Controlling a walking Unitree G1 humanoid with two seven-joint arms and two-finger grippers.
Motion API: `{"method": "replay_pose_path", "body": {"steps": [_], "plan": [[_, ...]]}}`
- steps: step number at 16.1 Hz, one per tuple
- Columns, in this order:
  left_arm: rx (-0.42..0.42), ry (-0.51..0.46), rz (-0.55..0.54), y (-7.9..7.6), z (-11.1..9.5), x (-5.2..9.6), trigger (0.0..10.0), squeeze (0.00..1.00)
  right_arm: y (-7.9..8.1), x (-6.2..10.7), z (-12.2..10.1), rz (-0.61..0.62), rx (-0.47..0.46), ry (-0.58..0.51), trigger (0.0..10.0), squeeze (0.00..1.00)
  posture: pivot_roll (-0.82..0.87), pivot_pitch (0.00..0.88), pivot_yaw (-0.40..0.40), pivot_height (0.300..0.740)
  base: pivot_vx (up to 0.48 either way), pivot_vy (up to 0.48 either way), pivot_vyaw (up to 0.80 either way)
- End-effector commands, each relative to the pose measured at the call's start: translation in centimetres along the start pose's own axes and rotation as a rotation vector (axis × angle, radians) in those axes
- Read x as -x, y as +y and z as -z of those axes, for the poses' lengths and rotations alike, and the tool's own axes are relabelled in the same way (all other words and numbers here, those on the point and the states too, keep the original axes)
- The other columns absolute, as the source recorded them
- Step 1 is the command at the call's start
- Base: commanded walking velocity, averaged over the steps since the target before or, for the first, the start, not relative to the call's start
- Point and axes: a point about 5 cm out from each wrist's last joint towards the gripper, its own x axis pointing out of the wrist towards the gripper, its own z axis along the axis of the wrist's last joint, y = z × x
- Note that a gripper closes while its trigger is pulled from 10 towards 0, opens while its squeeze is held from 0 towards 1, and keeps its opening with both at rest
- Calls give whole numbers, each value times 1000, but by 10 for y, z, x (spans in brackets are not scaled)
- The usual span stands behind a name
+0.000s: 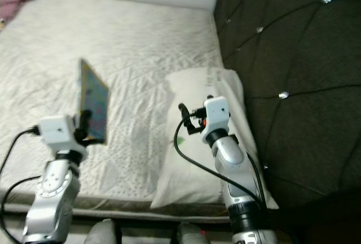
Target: Clean up the room
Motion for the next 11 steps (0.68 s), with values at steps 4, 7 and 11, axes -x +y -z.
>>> {"method": "replay_pose_path", "body": {"steps": [4, 7, 11], "plan": [[-5, -21, 14, -4, -5, -1, 10000, 0, -4, 2, 1, 9, 1, 6, 10000, 0, -50, 91, -64, 653, 0, 0, 0], [-3, -18, 14, -4, -5, -1, 10000, 0, -4, 1, 1, 7, 1, 5, 10000, 0, -50, 89, -66, 623, 0, 0, 0], [3, -11, 14, -5, -5, -3, 10000, 0, -3, 0, 1, 7, 0, 3, 10000, 0, -49, 88, -67, 608, 0, 0, 0]]}}
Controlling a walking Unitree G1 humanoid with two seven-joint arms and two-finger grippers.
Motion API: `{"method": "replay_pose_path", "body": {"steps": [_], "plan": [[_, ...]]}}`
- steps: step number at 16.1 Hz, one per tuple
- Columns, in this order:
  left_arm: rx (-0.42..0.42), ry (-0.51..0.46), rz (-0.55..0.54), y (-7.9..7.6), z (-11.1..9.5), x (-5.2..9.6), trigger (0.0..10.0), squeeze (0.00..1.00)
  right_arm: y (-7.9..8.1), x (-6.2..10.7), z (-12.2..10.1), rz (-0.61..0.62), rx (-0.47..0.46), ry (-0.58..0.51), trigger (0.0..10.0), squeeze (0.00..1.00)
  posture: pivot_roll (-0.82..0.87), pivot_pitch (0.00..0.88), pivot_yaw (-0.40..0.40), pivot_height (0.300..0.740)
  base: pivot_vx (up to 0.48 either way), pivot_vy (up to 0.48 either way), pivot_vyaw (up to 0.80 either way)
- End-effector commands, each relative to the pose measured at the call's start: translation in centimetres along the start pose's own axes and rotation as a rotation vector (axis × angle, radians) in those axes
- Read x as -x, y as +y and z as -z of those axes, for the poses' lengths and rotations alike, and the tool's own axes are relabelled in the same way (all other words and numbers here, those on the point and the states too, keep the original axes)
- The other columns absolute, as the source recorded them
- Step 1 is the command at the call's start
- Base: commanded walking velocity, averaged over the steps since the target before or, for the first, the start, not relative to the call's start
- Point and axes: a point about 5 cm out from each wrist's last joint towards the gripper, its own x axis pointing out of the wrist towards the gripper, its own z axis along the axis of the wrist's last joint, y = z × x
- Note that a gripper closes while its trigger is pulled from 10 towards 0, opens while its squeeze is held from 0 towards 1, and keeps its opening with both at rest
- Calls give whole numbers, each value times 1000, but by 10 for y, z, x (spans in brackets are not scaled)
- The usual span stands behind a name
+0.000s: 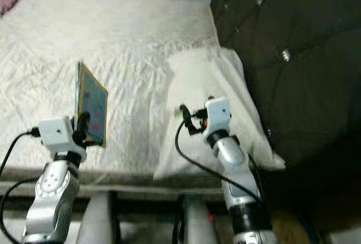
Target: Clean up the room
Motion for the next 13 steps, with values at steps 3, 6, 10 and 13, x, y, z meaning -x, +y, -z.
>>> {"method": "replay_pose_path", "body": {"steps": [3, 6, 10, 13], "plan": [[10, -41, 7, -3, -9, -3, 10000, 0, -2, 0, 1, 3, 1, 4, 10000, 0, -47, 86, -70, 608, 0, 0, 0], [33, -31, -3, -2, -8, -3, 10000, 0, -2, 0, 1, 1, 2, 7, 10000, 0, -44, 86, -74, 608, 0, 0, 0], [155, 25, -33, 6, -6, -12, 10000, 0, -4, 5, -1, -2, 10, 7, 10000, 0, -62, 116, -85, 608, 0, 0, 0], [275, 34, -26, 9, -10, -32, 10000, 0, -5, 18, -3, 2, 7, 11, 10000, 0, -95, 156, -91, 608, 0, 0, 0]]}}
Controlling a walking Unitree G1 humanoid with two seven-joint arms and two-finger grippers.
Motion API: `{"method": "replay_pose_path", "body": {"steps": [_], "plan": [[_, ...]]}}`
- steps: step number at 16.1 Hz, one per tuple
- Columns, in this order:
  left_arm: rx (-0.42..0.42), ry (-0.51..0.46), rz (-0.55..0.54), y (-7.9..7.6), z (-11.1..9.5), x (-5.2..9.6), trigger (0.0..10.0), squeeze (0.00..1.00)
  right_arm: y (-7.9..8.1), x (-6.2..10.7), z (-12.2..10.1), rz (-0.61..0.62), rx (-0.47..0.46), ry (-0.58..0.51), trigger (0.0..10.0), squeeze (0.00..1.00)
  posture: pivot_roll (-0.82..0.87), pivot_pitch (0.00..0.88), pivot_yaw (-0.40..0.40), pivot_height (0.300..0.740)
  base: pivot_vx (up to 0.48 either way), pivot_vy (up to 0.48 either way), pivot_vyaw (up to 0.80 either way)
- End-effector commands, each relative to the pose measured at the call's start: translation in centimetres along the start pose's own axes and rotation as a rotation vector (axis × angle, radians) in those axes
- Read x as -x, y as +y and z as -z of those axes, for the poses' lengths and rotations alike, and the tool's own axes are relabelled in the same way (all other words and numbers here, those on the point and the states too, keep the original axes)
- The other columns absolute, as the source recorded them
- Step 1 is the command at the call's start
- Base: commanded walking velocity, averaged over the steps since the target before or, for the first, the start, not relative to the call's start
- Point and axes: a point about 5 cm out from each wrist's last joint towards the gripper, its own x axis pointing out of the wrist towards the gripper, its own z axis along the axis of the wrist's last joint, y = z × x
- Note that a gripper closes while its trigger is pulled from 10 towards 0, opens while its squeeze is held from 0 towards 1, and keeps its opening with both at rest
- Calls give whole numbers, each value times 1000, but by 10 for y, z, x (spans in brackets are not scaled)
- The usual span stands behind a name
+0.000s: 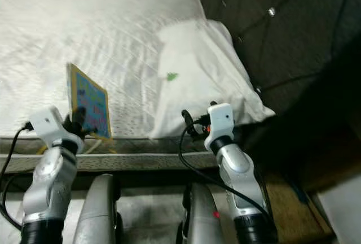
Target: Clean up the room
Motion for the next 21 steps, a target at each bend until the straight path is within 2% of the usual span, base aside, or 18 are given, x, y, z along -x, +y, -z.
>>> {"method": "replay_pose_path", "body": {"steps": [1, 2, 4, 5, 7, 10, 12, 14, 17, 21], "plan": [[47, -5, 36, -6, -3, -9, 10000, 0, -3, 3, -7, 13, -7, -11, 10000, 0, -119, 168, -88, 608, 0, 0, 0], [123, 11, 38, -7, -1, -23, 10000, 0, -4, 8, -12, 20, -23, -11, 10000, 0, -150, 175, -90, 608, 0, 0, 0], [203, 13, 50, -11, 1, -40, 10000, 0, -11, 22, -22, 20, -10, -13, 10000, 0, -214, 196, -96, 608, 0, 0, 0], [258, 17, 61, -14, 2, -46, 10000, 0, -13, 28, -24, 18, -4, -5, 10000, 0, -235, 205, -98, 608, 0, 0, 0], [315, 17, 68, -18, 3, -54, 10000, 0, -16, 36, -25, 23, 4, 12, 10000, 0, -255, 214, -106, 608, 0, 0, 0], [434, 104, 85, -28, 22, -64, 10000, 0, -13, 41, -30, 5, 5, 30, 10000, 0, -270, 223, -122, 585, 0, 0, 0], [446, 134, 105, -38, 30, -65, 10000, 0, -11, 41, -32, -12, 18, 34, 10000, 0, -270, 223, -124, 585, 0, 0, 0], [451, 168, 97, -40, 40, -63, 10000, 0, -13, 40, -31, -6, 7, 38, 10000, 0, -267, 221, -120, 572, 0, 0, 0], [437, 181, 91, -39, 46, -62, 10000, 0, -13, 39, -29, 9, 21, 58, 10000, 0, -259, 217, -112, 557, 0, 0, 0], [362, 137, 74, -29, 40, -63, 10000, 0, -15, 37, -25, 21, 19, 59, 10000, 0, -243, 207, -105, 557, 0, 0, 0]]}}
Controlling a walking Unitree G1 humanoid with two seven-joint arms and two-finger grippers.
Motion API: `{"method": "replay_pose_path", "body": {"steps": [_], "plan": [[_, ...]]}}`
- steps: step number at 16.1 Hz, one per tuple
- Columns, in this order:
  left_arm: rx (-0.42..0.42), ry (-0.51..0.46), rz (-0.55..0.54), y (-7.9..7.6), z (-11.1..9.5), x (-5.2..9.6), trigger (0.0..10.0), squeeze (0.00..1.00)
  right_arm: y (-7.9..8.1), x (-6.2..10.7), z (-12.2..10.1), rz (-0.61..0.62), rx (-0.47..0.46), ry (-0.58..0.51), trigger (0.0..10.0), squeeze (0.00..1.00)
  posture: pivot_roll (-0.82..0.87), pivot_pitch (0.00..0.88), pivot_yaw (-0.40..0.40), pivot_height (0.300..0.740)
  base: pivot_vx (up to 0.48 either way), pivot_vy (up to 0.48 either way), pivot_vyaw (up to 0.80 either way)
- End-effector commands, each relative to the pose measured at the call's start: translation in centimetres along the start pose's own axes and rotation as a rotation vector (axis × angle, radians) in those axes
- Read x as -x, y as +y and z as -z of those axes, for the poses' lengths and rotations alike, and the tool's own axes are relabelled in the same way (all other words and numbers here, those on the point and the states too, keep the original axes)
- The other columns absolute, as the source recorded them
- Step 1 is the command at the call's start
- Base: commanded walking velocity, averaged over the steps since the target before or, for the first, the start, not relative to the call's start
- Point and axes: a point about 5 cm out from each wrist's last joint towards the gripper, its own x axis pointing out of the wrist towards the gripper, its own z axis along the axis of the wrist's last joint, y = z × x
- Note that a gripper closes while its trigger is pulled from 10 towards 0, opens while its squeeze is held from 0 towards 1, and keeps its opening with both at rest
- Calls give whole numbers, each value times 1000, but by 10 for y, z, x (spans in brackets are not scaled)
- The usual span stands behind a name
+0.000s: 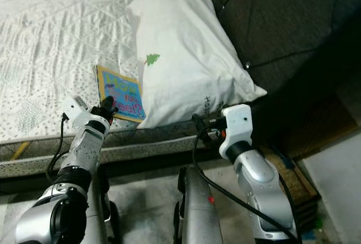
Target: Clean up the room
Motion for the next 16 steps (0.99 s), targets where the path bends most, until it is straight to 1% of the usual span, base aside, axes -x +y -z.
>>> {"method": "replay_pose_path", "body": {"steps": [1, 3, 4, 5, 8, 9, 10, 13, 16], "plan": [[-40, 25, -7, 4, 5, 2, 10000, 0, -5, 0, 1, 25, 10, 0, 10000, 0, -239, 205, -102, 557, 0, 0, 0], [-63, 38, -12, 8, 5, 2, 10000, 0, -4, -3, 0, 32, 9, -7, 10000, 0, -240, 202, -96, 557, 0, 0, 0], [-88, 51, -24, 12, 4, 2, 10000, 0, -4, -3, 0, 34, 9, -10, 10000, 0, -242, 201, -94, 557, 0, 0, 0], [-108, 58, -46, 17, -1, 1, 10000, 0, -5, -3, -1, 37, 12, -13, 10000, 0, -246, 201, -89, 557, 0, 0, 0], [-191, 70, -69, 25, -18, -5, 10000, 0, -9, -3, 0, 50, 19, -17, 10000, 0, -250, 192, -87, 557, 0, 0, 0], [-208, 74, -69, 26, -21, -6, 10000, 584, -9, -3, -1, 50, 20, -18, 10000, 0, -249, 189, -88, 557, 0, 0, 0], [-228, 75, -72, 28, -26, -6, 10000, 1000, -8, -4, -1, 48, 22, -21, 10000, 0, -250, 186, -88, 557, 0, 0, 0], [-301, 95, -88, 32, -34, -9, 10000, 1000, -7, -9, -2, 42, 27, -31, 10000, 0, -239, 170, -89, 557, 0, 0, 0], [-345, 126, -110, 35, -36, -9, 10000, 1000, -5, -14, -2, 34, 26, -39, 10000, 0, -226, 155, -88, 557, 0, 0, 0]]}}
